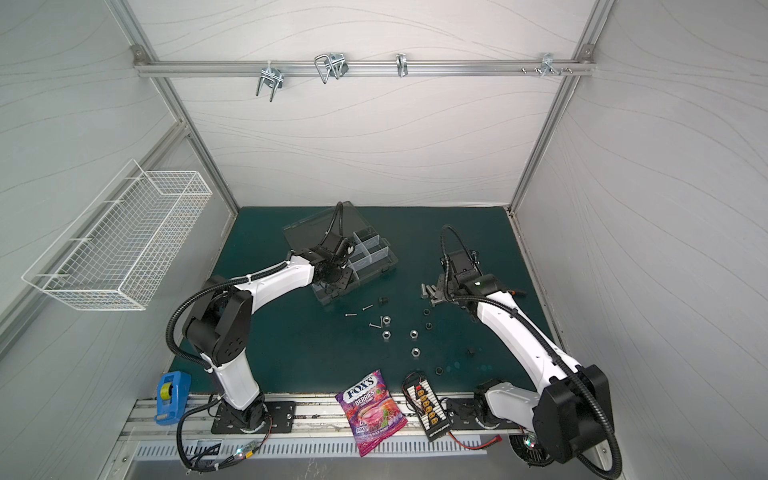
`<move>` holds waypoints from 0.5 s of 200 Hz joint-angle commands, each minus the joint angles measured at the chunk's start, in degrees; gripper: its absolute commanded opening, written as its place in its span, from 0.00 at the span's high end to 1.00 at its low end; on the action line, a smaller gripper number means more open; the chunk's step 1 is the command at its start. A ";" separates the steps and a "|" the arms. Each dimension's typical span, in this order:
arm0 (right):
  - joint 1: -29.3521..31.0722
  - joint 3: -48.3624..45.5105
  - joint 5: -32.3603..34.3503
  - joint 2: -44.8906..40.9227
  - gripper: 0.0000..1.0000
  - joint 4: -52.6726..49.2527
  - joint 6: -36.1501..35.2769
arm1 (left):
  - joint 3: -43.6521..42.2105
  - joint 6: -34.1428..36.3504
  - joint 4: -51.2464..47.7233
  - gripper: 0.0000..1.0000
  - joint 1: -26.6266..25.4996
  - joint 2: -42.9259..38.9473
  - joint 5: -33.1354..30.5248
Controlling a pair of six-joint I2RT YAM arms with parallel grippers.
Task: Sort the screws and nuts into containers
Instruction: 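Carry the black bolt with the left gripper into the box compartment, then open the left gripper to drop the bolt and move back out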
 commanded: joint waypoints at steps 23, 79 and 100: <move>0.26 0.05 0.25 -0.55 0.01 -0.31 0.57 | -0.14 -1.52 2.04 0.66 0.49 0.92 -0.59; 0.25 -0.07 0.21 -0.73 0.01 -0.28 0.57 | -0.14 -2.96 1.43 0.58 0.47 -1.90 0.73; 0.25 -0.08 0.26 -0.64 0.01 -0.21 0.61 | -0.46 -3.45 1.93 0.56 -0.09 -4.23 2.61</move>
